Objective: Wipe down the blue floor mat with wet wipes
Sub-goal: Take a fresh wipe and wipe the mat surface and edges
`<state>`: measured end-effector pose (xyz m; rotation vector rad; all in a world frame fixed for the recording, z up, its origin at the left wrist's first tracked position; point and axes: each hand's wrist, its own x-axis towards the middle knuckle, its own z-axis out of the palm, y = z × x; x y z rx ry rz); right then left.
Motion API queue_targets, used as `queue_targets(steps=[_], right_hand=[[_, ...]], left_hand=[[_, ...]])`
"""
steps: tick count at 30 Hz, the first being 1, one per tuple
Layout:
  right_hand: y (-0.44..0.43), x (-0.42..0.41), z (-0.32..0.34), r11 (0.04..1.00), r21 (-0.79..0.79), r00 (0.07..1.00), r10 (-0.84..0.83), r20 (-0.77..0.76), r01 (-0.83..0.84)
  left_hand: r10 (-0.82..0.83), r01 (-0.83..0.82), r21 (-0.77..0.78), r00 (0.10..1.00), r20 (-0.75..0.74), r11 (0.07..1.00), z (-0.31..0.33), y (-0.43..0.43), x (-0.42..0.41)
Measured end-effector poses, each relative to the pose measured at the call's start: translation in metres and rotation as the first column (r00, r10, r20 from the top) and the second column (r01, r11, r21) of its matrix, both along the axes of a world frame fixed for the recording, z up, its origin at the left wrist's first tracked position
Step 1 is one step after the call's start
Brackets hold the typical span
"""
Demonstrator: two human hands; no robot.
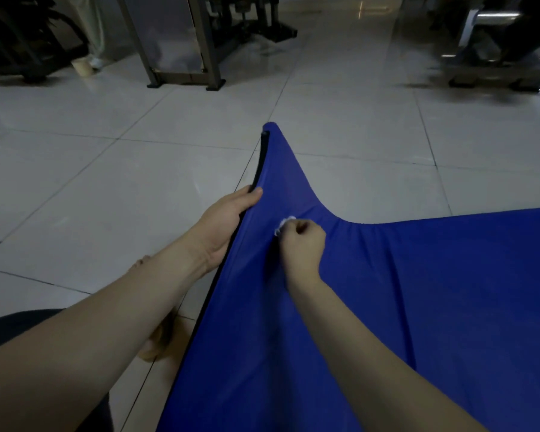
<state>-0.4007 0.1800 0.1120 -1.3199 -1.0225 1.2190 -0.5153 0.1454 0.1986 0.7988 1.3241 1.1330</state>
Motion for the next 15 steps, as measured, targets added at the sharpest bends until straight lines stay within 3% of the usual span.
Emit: queue_targets(steps=[3, 6, 8, 10, 12, 15], right_hand=[[-0.024, -0.017, 0.034, 0.976, 0.194, 0.995, 0.099, -0.01, -0.095], [-0.035, -0.023, 0.043, 0.878, 0.409, 0.96, 0.172, 0.219, -0.251], [-0.029, -0.019, 0.027, 0.835, 0.463, 0.933, 0.15, 0.327, -0.297], [-0.018, -0.008, 0.001, 0.866, 0.431, 0.931, 0.098, 0.352, -0.255], [-0.009, 0.01, -0.04, 0.921, 0.315, 0.88, 0.058, 0.471, -0.229], [-0.013, 0.054, -0.112, 0.973, -0.017, 0.66, 0.17, 0.732, -0.232]], left_hand=[[0.073, -0.075, -0.018, 0.994, -0.082, 0.997, 0.0, 0.001, -0.005], [0.071, -0.08, -0.054, 0.988, -0.14, 0.995, -0.004, 0.002, -0.006], [0.043, -0.06, -0.082, 0.979, -0.197, 0.995, -0.004, 0.001, -0.003], [0.028, -0.051, -0.087, 0.969, -0.244, 0.995, -0.003, 0.003, -0.001], [0.061, -0.082, -0.075, 0.966, -0.25, 0.994, -0.004, 0.004, -0.005], [0.113, -0.137, -0.07, 0.955, -0.275, 0.988, -0.002, 0.005, -0.007]])
